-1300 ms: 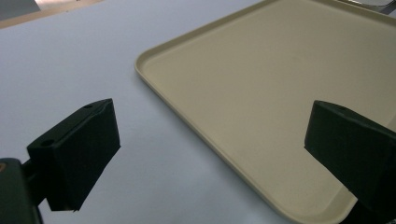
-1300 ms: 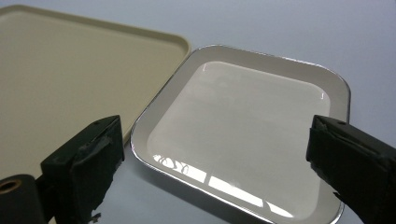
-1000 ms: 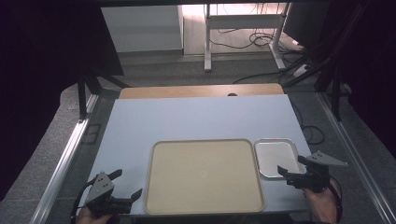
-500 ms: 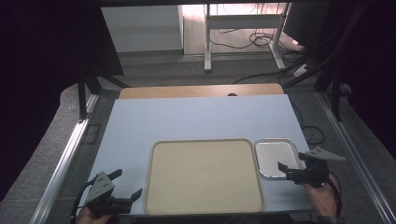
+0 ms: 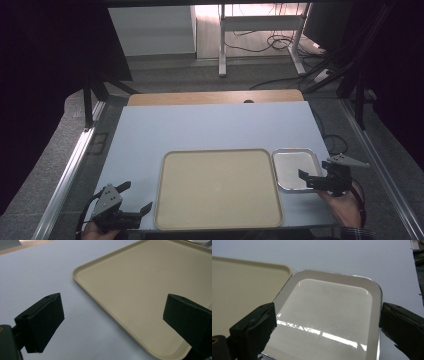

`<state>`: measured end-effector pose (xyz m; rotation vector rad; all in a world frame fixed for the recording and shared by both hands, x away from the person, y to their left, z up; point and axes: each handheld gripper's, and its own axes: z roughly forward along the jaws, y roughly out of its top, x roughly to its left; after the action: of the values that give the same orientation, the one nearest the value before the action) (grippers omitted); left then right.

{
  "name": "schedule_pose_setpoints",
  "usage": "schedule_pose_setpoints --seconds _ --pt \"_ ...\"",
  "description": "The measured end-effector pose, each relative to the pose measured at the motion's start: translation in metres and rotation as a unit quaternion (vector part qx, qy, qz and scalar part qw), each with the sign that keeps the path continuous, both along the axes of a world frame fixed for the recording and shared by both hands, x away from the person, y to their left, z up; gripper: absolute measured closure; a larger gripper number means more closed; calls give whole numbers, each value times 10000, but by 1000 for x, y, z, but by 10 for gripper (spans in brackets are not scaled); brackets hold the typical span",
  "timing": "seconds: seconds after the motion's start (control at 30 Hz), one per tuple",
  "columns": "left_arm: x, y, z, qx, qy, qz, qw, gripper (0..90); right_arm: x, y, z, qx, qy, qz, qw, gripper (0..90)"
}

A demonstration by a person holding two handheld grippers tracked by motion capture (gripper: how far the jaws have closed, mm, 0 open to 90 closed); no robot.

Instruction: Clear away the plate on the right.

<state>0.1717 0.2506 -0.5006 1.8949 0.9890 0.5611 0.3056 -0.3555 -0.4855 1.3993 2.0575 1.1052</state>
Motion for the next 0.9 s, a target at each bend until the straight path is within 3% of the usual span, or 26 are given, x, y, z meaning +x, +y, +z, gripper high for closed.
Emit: schedule_pose_setpoints --seconds 0.13,0.33,0.77,0.9 --pt "0 0 0 -14 5 4 10000 31 5 -3 -1 40 128 -43 9999 11" --pt "0 0 0 -13 2 4 10000 31 13 -16 4 110 249 -288 9992 107" --pt "0 0 0 -10 1 1 10000 31 27 -30 0 191 551 -447 9973 234" --pt "0 0 0 -12 4 4 10000 31 33 -36 -4 209 677 -556 9959 318"
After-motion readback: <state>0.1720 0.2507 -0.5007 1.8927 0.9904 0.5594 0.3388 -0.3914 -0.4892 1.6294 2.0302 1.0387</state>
